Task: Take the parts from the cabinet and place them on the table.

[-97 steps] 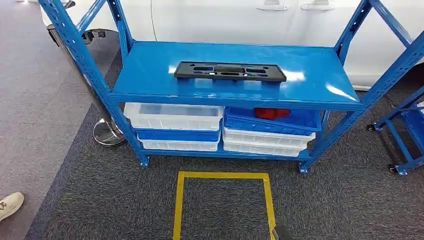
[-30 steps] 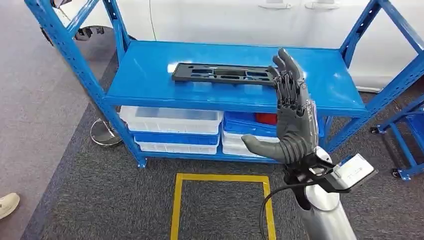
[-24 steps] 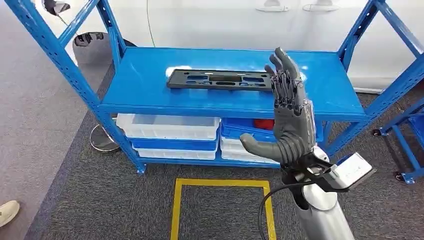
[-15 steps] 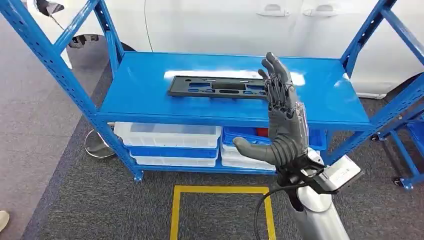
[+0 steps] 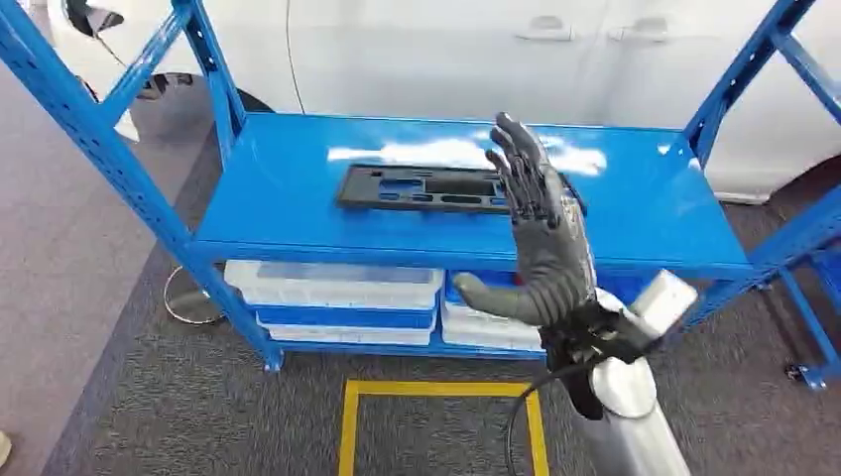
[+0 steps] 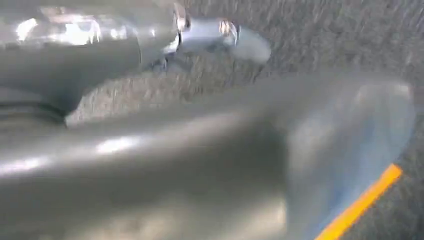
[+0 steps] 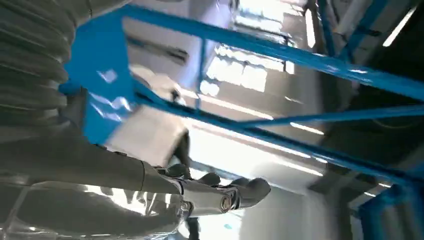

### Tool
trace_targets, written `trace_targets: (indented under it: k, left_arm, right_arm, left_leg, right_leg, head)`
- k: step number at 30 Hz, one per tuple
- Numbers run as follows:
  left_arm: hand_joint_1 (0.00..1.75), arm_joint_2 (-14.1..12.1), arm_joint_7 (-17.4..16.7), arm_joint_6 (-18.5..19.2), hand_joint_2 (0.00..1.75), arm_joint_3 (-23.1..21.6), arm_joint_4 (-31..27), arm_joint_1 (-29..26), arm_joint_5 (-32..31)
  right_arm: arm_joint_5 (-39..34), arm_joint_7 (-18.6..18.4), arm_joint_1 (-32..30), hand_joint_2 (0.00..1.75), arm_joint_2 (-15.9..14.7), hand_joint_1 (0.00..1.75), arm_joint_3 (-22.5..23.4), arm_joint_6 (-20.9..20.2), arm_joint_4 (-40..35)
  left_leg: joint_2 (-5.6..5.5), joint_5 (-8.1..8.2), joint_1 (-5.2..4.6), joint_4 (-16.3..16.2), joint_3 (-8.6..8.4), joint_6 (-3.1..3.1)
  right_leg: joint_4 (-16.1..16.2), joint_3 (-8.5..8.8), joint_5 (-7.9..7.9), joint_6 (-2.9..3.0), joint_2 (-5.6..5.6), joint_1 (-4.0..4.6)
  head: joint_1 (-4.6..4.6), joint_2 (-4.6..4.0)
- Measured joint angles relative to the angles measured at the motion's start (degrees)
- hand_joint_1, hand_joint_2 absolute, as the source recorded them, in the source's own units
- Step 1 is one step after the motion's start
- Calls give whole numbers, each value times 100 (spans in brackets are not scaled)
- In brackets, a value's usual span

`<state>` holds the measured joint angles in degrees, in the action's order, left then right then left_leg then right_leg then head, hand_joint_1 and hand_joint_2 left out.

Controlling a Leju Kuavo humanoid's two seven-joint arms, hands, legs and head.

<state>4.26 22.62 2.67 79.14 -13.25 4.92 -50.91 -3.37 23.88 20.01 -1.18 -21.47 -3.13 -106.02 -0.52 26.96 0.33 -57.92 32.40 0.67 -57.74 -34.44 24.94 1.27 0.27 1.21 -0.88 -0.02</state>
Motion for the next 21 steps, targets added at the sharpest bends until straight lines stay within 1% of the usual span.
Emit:
trace_targets:
  k: [1,2,3,4,5,6,7,8,9,10,11,12,13,14,15,16,17,18,19,20,21]
  left_arm:
    - [0,0,0,0,0,0,0,6,0]
    - [0,-2,2,0,0,2,0,0,0]
    - [0,-4,4,-2,0,2,0,1,0]
    - [0,-2,2,-2,0,2,2,-3,0]
    - [0,-2,2,0,0,2,2,-11,0]
    - [0,-2,0,0,0,2,2,-16,0]
    - [0,-2,0,-2,0,2,2,-27,0]
    - [0,-4,0,-4,0,2,2,-37,-2]
    - [0,-4,0,-9,0,2,2,-38,-6]
    - [0,-4,2,-24,0,2,2,-41,-9]
    - [0,-2,4,-35,0,2,2,-45,-11]
    - [0,2,7,-39,0,2,4,-48,-13]
    - [0,4,13,-42,0,0,4,-40,-22]
    - [0,2,20,-44,0,0,7,-42,-26]
    - [0,2,17,-48,0,2,7,-51,-26]
    - [0,6,20,-48,0,2,7,-55,-26]
    - [0,18,17,-48,0,2,7,-52,-26]
    - [0,15,22,-44,0,2,7,-49,-32]
    - [0,13,33,-35,0,0,7,-40,-68]
    - [0,9,33,-11,0,0,7,-37,-92]
    - [0,4,31,15,0,-4,7,-33,-137]
  right_arm:
    - [-121,-56,2,175,2,0,18,-71,63]
    - [-154,-71,4,175,15,0,24,-115,98]
    - [-231,-109,32,175,26,0,29,-157,142]
    - [-393,-202,55,175,48,0,40,-252,205]
    - [-575,-288,59,175,59,0,64,-354,291]
    - [-707,-344,59,0,59,0,85,-419,388]
    - [-771,-367,59,175,59,0,103,-452,472]
    - [-817,-369,58,175,59,0,135,-454,572]
    - [-814,-320,56,175,59,0,164,-395,625]
    - [-775,-235,58,175,61,0,206,-274,675]
    - [-680,-164,57,175,72,0,245,-112,705]
    - [-595,-117,58,175,79,0,260,10,723]
    - [-515,-93,55,175,90,0,271,123,743]
    - [-473,-91,47,175,98,0,273,180,743]
    - [-434,-89,46,175,109,0,273,228,743]
    - [-400,-78,49,175,111,0,273,284,743]
    - [-300,-25,47,0,111,0,276,399,741]
    - [-167,56,56,175,111,0,273,504,736]
    - [-16,180,57,175,103,0,267,529,727]
    - [100,316,38,0,61,0,256,481,721]
    - [186,485,-4,0,-4,0,249,381,701]
  left_leg:
    - [0,5,-33,43,-49,-36]
    - [14,40,-23,-41,-33,-52]
    - [14,179,-27,-280,70,-79]
    - [15,374,-14,-681,273,-111]
    - [16,578,5,-1173,541,-143]
    - [17,704,22,-1580,783,-172]
    - [17,690,35,-1781,934,-193]
    - [19,510,48,-1667,929,-215]
    - [20,245,61,-1319,799,-234]
    - [25,-73,75,-782,565,-243]
    - [38,-339,93,-244,328,-251]
    - [38,-214,74,-104,232,-229]
    - [26,-209,67,-81,228,-127]
    - [26,-197,61,-78,241,-96]
    - [22,-183,39,-80,241,-59]
    - [20,-188,42,-56,232,-20]
    - [22,-199,78,-16,193,19]
    - [23,-186,79,-5,173,45]
    - [26,-175,78,-5,169,70]
    - [26,-164,75,-7,164,85]
    - [25,-149,72,-11,158,91]
  right_leg:
    - [119,62,-34,-6,-2,-44]
    - [219,159,-73,-36,-26,-90]
    - [269,216,-67,-12,-35,-101]
    - [272,240,-54,-3,-38,-105]
    - [266,256,-26,4,-45,-104]
    - [256,265,-4,3,-47,-102]
    - [243,274,19,-1,-45,-105]
    - [226,301,53,-15,-40,-115]
    - [204,332,92,-35,-36,-127]
    - [173,372,142,-58,-34,-143]
    - [129,403,204,-92,-34,-148]
    - [83,390,254,-140,-29,-113]
    - [56,367,266,-162,-20,-107]
    - [61,366,271,-180,-21,-105]
    - [80,375,276,-205,-23,-116]
    - [83,387,290,-238,-24,-121]
    - [51,396,341,-275,-25,-140]
    - [-162,305,455,-306,-26,-149]
    - [-584,77,658,-334,-25,-159]
    - [-1067,-194,850,-355,-25,-172]
    - [-1518,-469,977,-371,-26,-179]
  head:
    - [11,0]
    - [7,0]
    - [15,0]
    - [9,0]
    - [18,0]
    - [7,0]
    - [11,0]
    - [15,0]
    - [11,0]
    - [15,0]
    - [15,0]
    - [7,0]
    - [20,2]
    - [-2,0]
    - [2,0]
    - [7,0]
    - [7,0]
    - [-29,0]
    - [-39,0]
    - [-35,0]
    - [-37,0]
